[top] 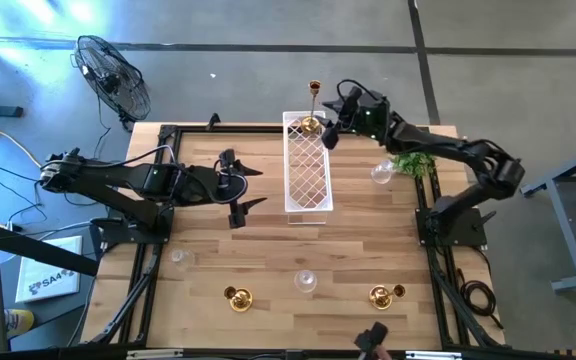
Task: Pick & Place candle stick holders
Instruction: Put the left transparent candle holder on the shelf
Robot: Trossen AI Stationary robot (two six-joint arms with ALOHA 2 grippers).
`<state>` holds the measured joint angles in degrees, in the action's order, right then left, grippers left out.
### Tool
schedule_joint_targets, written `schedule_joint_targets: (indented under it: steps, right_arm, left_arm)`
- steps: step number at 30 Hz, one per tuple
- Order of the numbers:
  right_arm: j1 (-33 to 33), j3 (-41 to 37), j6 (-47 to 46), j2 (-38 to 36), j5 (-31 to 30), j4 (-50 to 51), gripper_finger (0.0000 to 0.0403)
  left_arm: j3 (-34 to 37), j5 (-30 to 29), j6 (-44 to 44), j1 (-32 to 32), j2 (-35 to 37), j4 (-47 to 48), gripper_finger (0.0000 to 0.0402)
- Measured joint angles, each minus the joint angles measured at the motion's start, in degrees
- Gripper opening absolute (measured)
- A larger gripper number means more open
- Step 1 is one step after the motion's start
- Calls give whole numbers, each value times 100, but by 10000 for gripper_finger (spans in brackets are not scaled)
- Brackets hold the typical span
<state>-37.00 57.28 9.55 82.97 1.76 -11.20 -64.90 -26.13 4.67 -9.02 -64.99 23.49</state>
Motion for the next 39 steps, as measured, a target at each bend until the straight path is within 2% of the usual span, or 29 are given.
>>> schedule_joint_targets:
  steps: [3,7,11,15,19,26,29,33,37,39]
  right_arm:
    - [-15,0,192,-397,11,519,218]
    - [-8,0,396,-961,39,1269,218]
    - [13,0,401,-1521,454,2005,218]
    - [38,0,524,-1919,1779,2636,218]
    - [114,0,553,-2182,3223,2904,218]
    - [614,0,518,-2310,4430,3140,218]
    - [922,0,647,-2310,4950,3193,218]
    - [1414,0,724,-2310,4946,3202,218]
    - [1895,0,717,-2310,4474,3234,218]
    - [2106,0,713,-2307,4289,3295,218]
  left_arm:
    - [0,86,18,1,0,34,296]
    - [0,762,-39,0,2,116,296]
    - [0,1253,241,1,2,89,296]
    - [-283,1973,593,0,41,55,296]
    - [-907,2254,35,1,56,558,296]
    - [-1588,2635,-1611,-1,55,2432,296]
    - [-1609,2905,-2154,-98,50,2633,296]
    - [-1606,3006,-2614,-516,3,2808,296]
    - [-1606,3060,-3016,-1030,-48,3164,296]
    - [-1604,2886,-3333,-1264,-53,3513,296]
